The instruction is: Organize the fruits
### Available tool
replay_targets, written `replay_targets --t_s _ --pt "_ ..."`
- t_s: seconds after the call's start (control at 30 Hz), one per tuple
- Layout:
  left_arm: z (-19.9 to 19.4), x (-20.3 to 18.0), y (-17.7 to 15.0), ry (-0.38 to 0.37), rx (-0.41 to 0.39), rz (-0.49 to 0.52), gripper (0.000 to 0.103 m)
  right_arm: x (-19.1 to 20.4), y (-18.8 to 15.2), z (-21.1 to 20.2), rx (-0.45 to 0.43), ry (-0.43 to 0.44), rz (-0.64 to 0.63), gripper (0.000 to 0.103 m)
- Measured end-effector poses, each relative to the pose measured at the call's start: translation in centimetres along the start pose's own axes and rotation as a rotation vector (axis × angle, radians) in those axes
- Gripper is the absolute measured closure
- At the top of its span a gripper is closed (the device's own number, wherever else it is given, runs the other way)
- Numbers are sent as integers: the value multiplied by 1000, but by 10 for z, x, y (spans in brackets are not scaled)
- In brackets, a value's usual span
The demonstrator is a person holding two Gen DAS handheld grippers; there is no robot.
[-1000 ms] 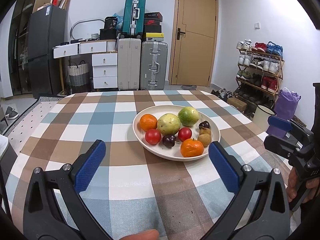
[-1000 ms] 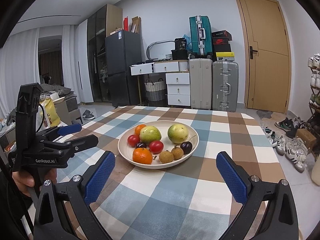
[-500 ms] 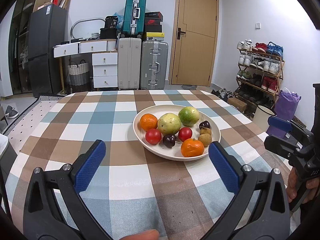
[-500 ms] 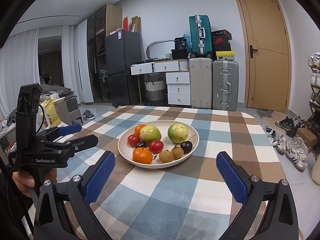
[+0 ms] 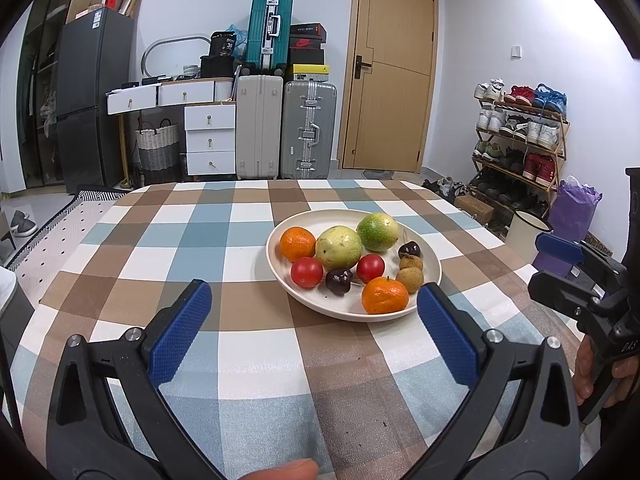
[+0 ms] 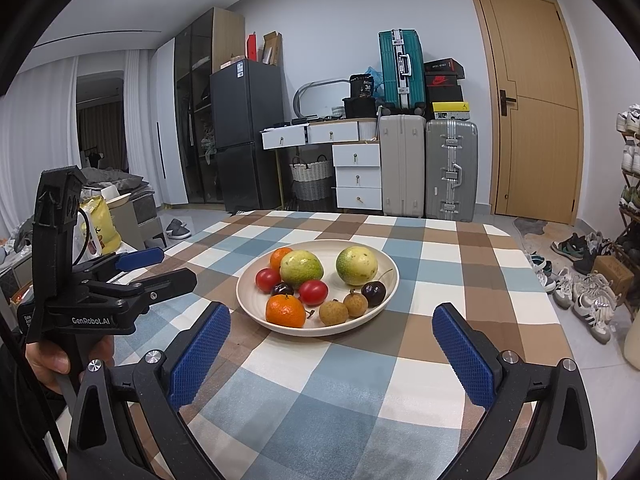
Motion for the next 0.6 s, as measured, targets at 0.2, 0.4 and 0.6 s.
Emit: replay_targets --t_s 0.2,0.4,0.6 --pt "0 0 0 0 0 0 0 0 0 0 0 0 0 0" --pt "0 -1 0 -1 2 -1 0 0 0 0 -1 -2 0 0" --pt "1 0 -1 -1 2 -2 0 0 0 0 1 -1 0 0"
Point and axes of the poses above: each gripper's, at about its wrist camera, not at the fingertips, and z roughly the way its jaws point, x to its left, y to its top, the point moved 9 cm from there along z, roughly the way its jaws point, and after that the axes turned 1 degree about -x, right-handed, at the moved point
